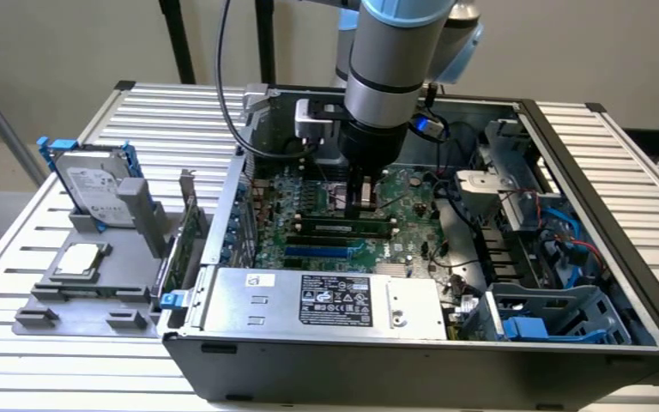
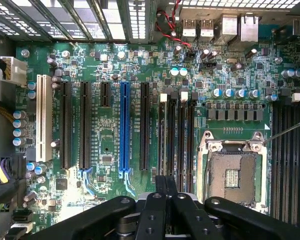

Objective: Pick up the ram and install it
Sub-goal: 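Press down the ram until it locks into place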

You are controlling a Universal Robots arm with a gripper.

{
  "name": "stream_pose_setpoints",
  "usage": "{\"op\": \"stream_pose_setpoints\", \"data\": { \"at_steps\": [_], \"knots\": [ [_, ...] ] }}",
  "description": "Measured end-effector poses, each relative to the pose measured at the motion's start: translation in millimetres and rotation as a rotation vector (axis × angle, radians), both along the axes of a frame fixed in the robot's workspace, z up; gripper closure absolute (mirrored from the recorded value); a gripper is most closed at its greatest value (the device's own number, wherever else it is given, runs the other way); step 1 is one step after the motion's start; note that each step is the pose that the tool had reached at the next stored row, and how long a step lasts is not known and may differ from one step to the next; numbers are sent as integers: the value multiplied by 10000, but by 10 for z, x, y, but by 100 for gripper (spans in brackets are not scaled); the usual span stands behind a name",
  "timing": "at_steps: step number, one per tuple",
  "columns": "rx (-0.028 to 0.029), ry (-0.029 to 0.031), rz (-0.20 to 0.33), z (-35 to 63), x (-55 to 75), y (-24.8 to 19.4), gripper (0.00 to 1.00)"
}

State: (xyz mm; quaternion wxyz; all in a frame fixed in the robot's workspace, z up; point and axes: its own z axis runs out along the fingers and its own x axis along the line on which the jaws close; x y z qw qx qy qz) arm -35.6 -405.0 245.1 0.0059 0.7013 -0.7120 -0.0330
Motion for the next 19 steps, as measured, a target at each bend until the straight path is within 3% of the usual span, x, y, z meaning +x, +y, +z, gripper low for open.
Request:
{"op": "stream_pose_setpoints", "data": {
  "at_steps": [14,17,19],
  "knots": [
    [-13,4,1,-200,-8,10,89],
    [1,2,0,-184,-8,11,89],
    [2,9,-3,-98,-8,12,89]
  ]
}}
